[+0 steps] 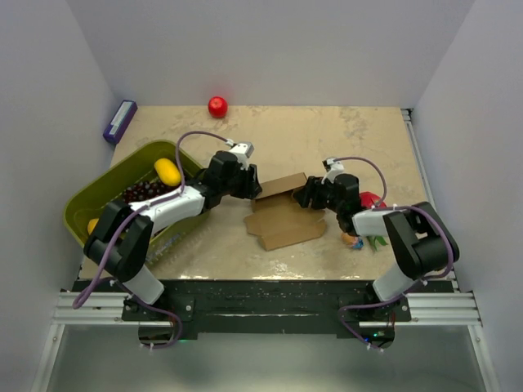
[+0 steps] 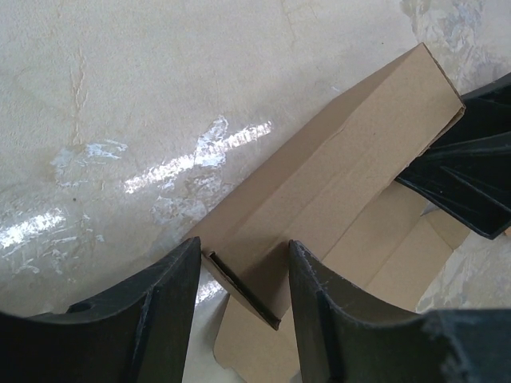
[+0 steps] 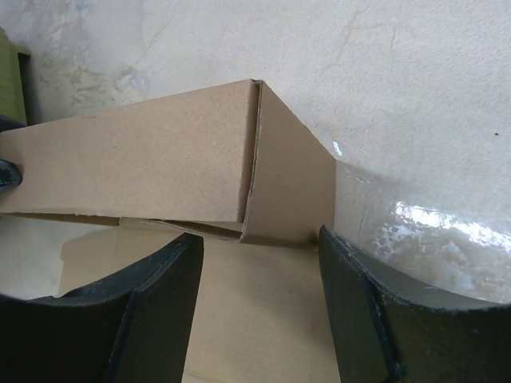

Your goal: Fold the paper box

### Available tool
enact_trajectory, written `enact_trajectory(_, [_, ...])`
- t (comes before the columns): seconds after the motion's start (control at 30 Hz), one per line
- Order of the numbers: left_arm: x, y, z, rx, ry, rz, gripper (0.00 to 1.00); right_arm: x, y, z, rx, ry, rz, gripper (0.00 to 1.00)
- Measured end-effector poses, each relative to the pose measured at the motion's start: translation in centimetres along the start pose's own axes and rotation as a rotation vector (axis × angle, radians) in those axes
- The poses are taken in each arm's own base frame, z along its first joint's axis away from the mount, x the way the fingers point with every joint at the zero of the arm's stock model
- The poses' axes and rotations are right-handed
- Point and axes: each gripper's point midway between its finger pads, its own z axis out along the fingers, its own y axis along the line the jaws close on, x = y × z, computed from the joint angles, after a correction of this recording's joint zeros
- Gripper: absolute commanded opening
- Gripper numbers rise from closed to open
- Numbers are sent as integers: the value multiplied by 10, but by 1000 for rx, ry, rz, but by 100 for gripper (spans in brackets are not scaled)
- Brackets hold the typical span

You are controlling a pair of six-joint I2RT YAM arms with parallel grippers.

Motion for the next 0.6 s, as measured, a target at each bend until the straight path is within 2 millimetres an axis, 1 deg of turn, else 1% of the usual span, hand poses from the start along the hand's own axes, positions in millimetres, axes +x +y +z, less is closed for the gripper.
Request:
enact_trajectory(0.17, [-1,0,2,1,2,3,52,6,-4,8,-3,-1,-18,61])
enact_trajectory(0.33, [-3,0,5,0,4,3,52,-1,-2,10,-10,-32,-47,62])
enact_trajectory(0.43, [-4,-1,7,-1,6,4,52,-1,-2,11,-13,-38,-65,62])
enact_trajectory(0.53, [-6,-1,8,-2,7,7,52,-1,-4,13,-14,-41,-84,58])
enact_trajectory(0.57, [-6,0,9,-3,7,10,52,-1,-4,13,-15,-44,-90,55])
enact_trajectory(0.6, [-7,0,9,-4,7,13,52,-1,-4,14,-16,-46,-97,50])
